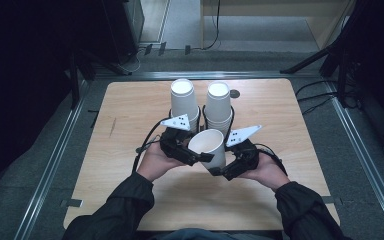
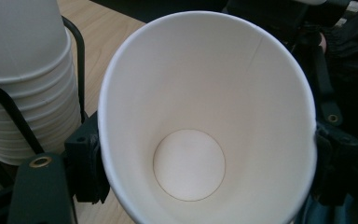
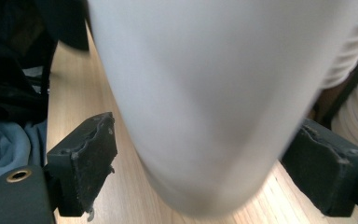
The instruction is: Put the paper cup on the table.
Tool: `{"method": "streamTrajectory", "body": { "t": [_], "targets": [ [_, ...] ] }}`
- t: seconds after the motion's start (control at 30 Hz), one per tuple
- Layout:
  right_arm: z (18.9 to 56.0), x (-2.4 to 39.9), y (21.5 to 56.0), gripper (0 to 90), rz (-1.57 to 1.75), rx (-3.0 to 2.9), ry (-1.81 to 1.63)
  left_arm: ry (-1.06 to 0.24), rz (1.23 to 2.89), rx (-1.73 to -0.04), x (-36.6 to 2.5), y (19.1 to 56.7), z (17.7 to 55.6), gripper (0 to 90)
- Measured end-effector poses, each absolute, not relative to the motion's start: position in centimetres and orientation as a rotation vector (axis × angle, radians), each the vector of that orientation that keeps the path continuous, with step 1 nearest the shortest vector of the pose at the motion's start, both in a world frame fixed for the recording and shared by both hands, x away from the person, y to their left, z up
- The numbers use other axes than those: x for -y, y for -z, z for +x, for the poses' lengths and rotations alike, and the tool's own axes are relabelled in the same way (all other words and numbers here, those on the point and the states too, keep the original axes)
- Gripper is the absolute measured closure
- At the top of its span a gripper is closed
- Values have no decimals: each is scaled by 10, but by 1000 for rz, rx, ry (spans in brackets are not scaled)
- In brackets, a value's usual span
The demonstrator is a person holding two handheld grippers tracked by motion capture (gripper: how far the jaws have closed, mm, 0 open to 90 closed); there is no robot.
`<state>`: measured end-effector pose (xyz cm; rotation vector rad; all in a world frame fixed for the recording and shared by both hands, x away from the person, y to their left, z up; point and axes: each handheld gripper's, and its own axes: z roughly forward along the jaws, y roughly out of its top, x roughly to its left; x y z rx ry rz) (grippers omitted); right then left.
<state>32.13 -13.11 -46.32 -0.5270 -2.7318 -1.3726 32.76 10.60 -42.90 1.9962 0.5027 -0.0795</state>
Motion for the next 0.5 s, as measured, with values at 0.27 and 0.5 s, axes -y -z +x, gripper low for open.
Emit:
{"method": "streamTrajectory", "body": {
  "t": [0.27, 0.5],
  "targets": [
    [321, 146, 457, 135, -572, 2767, 1368, 49, 2021, -503, -114, 424, 330, 189],
    [312, 159, 452, 150, -602, 2828, 1385, 23, 2060, -534, -124, 424, 331, 187]
  ]
}}
